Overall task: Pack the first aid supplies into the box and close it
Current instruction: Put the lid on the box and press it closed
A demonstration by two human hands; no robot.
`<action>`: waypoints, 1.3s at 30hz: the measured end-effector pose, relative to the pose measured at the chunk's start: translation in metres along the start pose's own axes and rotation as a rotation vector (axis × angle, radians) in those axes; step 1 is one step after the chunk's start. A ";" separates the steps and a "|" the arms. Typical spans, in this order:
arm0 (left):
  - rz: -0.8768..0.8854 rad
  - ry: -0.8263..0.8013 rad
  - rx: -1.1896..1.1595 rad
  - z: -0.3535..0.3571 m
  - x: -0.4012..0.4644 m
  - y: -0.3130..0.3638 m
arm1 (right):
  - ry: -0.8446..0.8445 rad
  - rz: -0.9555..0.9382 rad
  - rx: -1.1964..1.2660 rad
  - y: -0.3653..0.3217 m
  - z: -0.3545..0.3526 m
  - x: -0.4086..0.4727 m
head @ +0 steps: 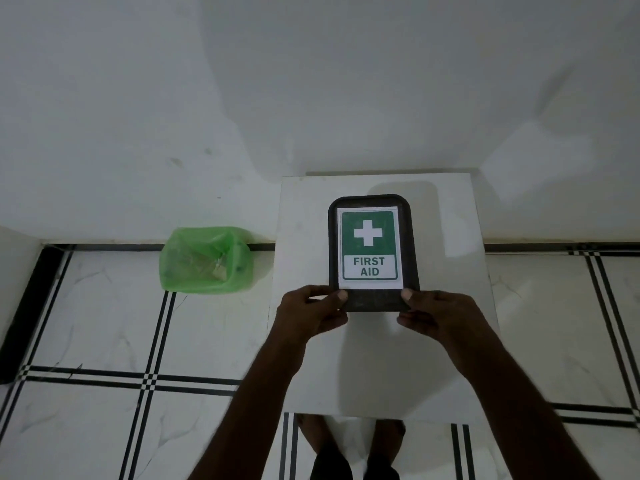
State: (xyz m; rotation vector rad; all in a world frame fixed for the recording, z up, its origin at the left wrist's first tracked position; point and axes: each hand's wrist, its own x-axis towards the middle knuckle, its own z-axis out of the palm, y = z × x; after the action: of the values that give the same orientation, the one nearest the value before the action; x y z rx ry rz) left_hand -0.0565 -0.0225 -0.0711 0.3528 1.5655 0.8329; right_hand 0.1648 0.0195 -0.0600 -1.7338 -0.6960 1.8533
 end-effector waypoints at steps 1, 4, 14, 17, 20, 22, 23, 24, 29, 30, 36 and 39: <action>0.009 0.024 -0.036 0.002 -0.001 -0.003 | 0.013 0.000 0.034 0.001 0.001 0.000; 0.031 0.082 -0.088 0.007 -0.003 -0.006 | 0.057 0.002 0.071 0.000 0.004 0.001; -0.007 0.012 -0.040 0.006 -0.002 0.005 | 0.009 0.055 -0.153 -0.010 -0.002 0.010; 0.073 0.027 0.145 0.004 0.010 0.024 | 0.060 -0.022 -0.427 -0.030 -0.001 0.023; 0.202 0.087 0.135 0.010 0.029 0.059 | 0.146 -0.228 -0.371 -0.061 0.011 0.042; 0.229 0.089 0.107 0.018 0.046 0.084 | 0.128 -0.243 -0.291 -0.084 0.024 0.057; 0.238 0.090 0.113 0.023 0.056 0.094 | 0.115 -0.229 -0.261 -0.094 0.031 0.067; 0.244 0.104 0.134 0.027 0.065 0.101 | 0.117 -0.212 -0.251 -0.101 0.036 0.075; 0.216 0.132 0.192 0.030 0.089 0.110 | 0.182 -0.185 -0.366 -0.112 0.039 0.093; 0.216 0.124 0.214 0.030 0.090 0.110 | 0.185 -0.177 -0.386 -0.112 0.038 0.093; 0.269 0.169 0.352 0.037 0.091 0.107 | 0.264 -0.226 -0.399 -0.102 0.044 0.097; 0.290 0.189 0.391 0.039 0.088 0.101 | 0.267 -0.275 -0.405 -0.093 0.046 0.095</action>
State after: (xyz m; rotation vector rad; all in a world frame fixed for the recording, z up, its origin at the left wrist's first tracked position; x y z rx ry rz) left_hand -0.0599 0.1174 -0.0654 0.8187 1.8850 0.7931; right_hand 0.1144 0.1510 -0.0648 -1.9649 -1.1915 1.3281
